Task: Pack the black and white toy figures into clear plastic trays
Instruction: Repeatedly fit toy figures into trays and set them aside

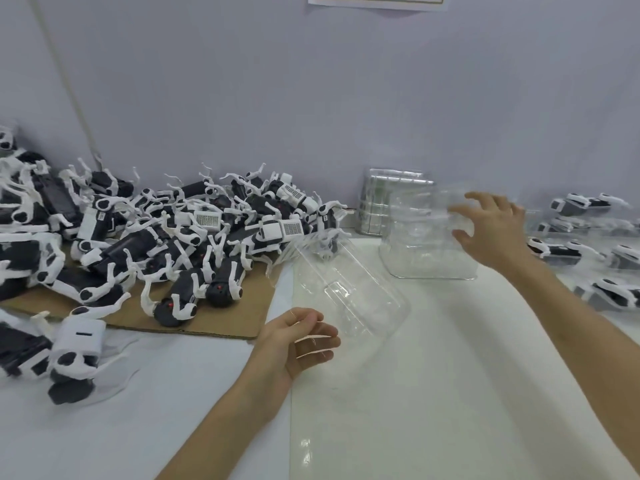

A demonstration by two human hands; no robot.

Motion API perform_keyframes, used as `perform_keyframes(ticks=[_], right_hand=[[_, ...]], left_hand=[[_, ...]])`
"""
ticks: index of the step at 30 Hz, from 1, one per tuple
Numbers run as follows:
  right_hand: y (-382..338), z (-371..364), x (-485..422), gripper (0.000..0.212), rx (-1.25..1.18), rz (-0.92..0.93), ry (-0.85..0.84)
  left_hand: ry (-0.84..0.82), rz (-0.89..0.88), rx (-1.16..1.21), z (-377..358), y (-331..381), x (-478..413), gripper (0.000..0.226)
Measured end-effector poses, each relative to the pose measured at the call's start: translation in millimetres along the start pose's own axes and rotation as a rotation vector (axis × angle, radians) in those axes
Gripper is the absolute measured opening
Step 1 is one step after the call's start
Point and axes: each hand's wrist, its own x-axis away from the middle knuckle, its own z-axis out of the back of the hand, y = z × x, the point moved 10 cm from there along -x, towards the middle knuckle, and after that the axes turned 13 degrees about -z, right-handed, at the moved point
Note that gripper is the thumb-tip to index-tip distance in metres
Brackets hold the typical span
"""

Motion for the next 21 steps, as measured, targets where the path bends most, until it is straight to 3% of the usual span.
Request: perform_keyframes(ticks=[3, 6, 7, 9, 11, 12, 14, 16, 19, 21], right_hand=[[8.4, -24.1, -0.3, 0.06, 0.098, -0.122, -0.135], [-13.1, -0.8, 26.6, 0.043, -0.503, -0.174, -0.017], [-25.1, -0.4, 41.1, 0.033, -0.725, -0.163, -0.077], [-65.2, -16.1, 78.8, 0.029, -0.946, -0.092, -0.407], [-95.3, -39.7, 121.6, 0.034, -0.959, -0.064, -0.732], [-103.5, -48.0, 136.2, 0.032, -0.94, -0.057, -0.817], [-109.1, -53.0, 143.2, 0.027, -0.962, -0.058, -0.823], [-98.3, -41.9, 131.9, 0.028, -1.058, -0.094, -0.695], [-68.2, -20.4, 113.4, 0.029, -1.212, -0.154, -0.551], [-53.9, -15.5, 109.2, 0.034, -1.246, -0.149, -0.566]], left_hand=[[0.003, 0.019, 0.008, 0.6, -0.1, 0.8, 0.015], [0.004, 0.014, 0.005, 1.5, 2.0, 1.2, 0.013], [0.009, 0.01, -0.009, 1.8, 2.5, 1.3, 0.009], [0.028, 0.003, -0.066, 3.6, 3.7, 2.8, 0.01], [0.032, 0.002, -0.155, 4.4, 4.5, 4.8, 0.013], [0.025, -0.005, -0.209, 4.0, 5.9, 5.5, 0.013], [0.012, -0.027, -0.313, 3.2, 9.2, 5.7, 0.013], [0.04, -0.116, -0.386, 4.5, 18.8, 4.0, 0.01], [0.197, -0.347, -0.526, 17.3, 48.5, 3.9, 0.013], [0.296, -0.476, -0.575, 26.0, 68.5, 7.0, 0.017]])
